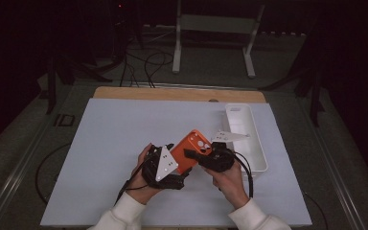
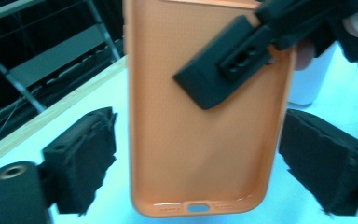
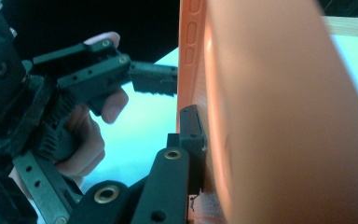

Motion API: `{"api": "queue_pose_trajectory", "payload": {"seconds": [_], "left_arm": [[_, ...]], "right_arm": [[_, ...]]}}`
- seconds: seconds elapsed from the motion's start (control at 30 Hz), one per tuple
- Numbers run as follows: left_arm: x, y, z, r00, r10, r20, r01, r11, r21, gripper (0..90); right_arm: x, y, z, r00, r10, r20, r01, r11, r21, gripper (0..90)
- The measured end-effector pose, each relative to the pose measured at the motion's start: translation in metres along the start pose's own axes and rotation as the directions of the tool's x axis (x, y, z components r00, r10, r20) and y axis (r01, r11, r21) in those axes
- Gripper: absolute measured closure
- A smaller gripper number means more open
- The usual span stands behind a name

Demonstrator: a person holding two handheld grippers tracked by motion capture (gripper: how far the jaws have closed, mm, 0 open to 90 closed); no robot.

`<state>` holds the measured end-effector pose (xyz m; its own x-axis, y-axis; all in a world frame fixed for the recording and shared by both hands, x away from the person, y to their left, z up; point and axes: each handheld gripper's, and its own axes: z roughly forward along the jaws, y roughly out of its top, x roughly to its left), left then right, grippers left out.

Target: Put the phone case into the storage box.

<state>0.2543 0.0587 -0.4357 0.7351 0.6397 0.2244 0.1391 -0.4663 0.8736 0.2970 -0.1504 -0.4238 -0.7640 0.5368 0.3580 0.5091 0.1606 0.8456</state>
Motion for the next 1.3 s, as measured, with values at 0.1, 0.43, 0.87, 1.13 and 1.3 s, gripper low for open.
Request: {"api": "queue_pose_trajectory", "payload": {"seconds": [0.1, 0.43, 0.87, 1.13, 1.3], "left_arm": [[0.003, 0.000, -0.001, 0.9998, -0.017, 0.009, 0.017, 0.9998, -0.004, 8.8], [0.018, -0.004, -0.007, 0.9924, -0.099, 0.073, 0.099, 0.9951, 0.002, 8.5], [0.030, -0.010, -0.010, 0.9775, -0.150, 0.149, 0.149, 0.9887, 0.017, 8.8], [0.031, -0.012, -0.009, 0.9676, -0.155, 0.200, 0.153, 0.9879, 0.022, 10.9], [0.031, -0.012, -0.009, 0.9629, -0.148, 0.226, 0.147, 0.9889, 0.022, 17.1]], "right_arm": [[0.000, 0.000, 0.000, 1.0000, -0.004, 0.000, 0.004, 1.0000, 0.001, 88.2], [-0.003, 0.000, -0.005, 0.9998, -0.022, -0.002, 0.022, 0.9998, 0.000, 88.1], [-0.008, 0.003, -0.016, 0.9971, -0.066, -0.038, 0.067, 0.9977, 0.013, 87.9], [-0.008, 0.009, -0.022, 0.9875, -0.128, -0.092, 0.130, 0.9914, 0.016, 87.9], [-0.006, 0.012, -0.023, 0.9777, -0.166, -0.129, 0.171, 0.9850, 0.026, 87.9]]}}
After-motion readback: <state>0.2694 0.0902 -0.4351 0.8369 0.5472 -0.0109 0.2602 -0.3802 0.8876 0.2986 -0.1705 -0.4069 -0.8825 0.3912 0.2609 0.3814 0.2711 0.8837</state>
